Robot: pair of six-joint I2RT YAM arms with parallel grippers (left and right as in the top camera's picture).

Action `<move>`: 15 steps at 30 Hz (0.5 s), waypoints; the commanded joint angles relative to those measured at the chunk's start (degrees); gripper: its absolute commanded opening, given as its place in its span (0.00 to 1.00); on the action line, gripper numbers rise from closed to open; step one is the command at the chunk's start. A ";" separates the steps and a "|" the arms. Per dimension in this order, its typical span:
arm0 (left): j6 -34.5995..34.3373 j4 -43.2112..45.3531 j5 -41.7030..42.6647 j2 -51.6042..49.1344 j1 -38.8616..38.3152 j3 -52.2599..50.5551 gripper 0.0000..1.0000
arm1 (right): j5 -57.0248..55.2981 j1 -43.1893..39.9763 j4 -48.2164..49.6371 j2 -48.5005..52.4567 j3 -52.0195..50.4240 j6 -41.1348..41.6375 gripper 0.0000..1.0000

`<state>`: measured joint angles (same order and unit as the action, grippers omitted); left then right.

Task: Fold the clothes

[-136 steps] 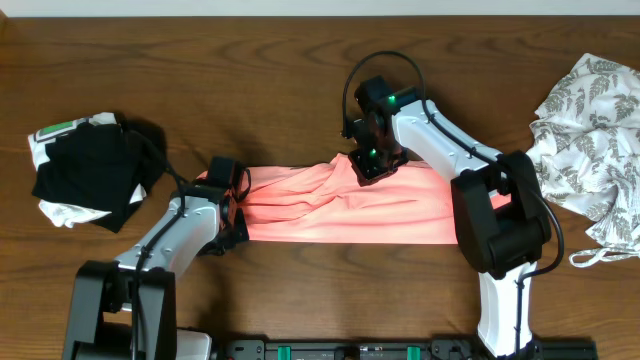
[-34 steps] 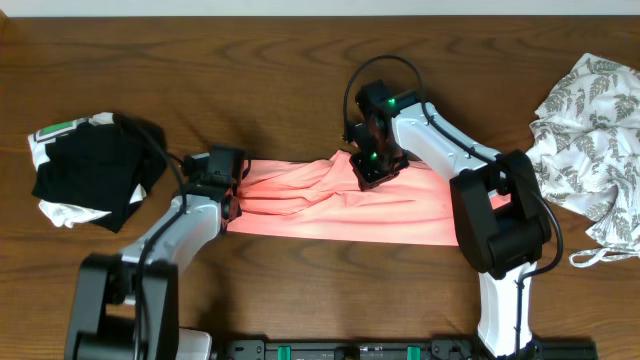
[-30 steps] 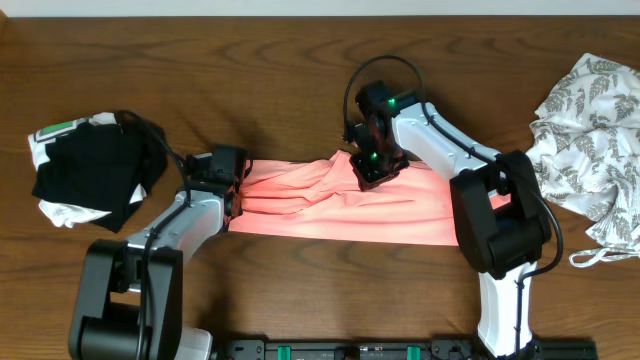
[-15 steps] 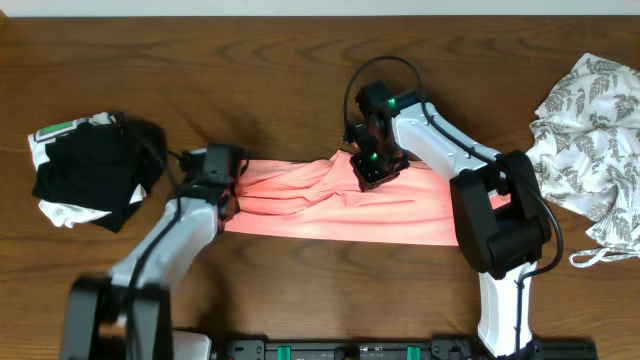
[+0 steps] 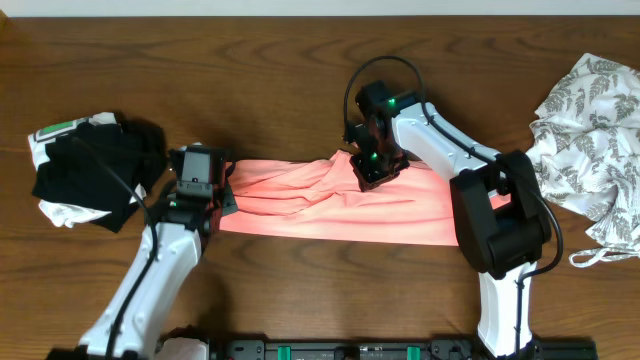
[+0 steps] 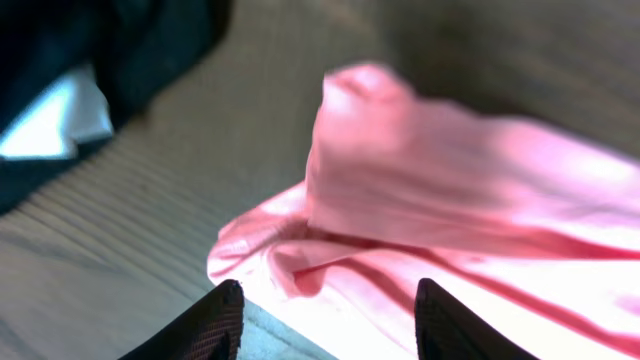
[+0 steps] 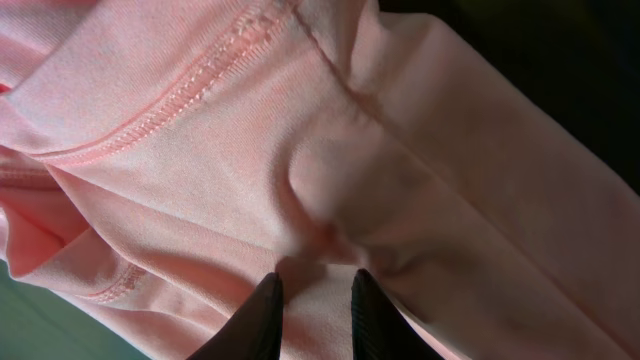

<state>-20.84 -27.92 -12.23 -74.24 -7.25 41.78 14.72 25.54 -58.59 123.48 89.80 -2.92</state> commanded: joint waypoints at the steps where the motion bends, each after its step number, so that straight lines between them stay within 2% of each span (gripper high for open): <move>1: -0.22 -0.24 7.43 -4.63 4.55 0.07 0.58 | 0.04 -0.79 0.11 1.03 -0.35 0.72 0.23; 6: 0.85 2.05 18.99 -7.10 12.17 0.07 0.58 | 0.02 -0.79 0.17 1.03 -0.35 0.72 0.22; 15: 2.82 5.29 23.65 -7.85 17.77 0.07 0.63 | 0.04 -0.79 0.31 1.03 -0.35 0.72 0.23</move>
<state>-19.97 -23.33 8.40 -81.30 9.45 41.76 14.72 25.54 -58.41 123.48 89.80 -2.92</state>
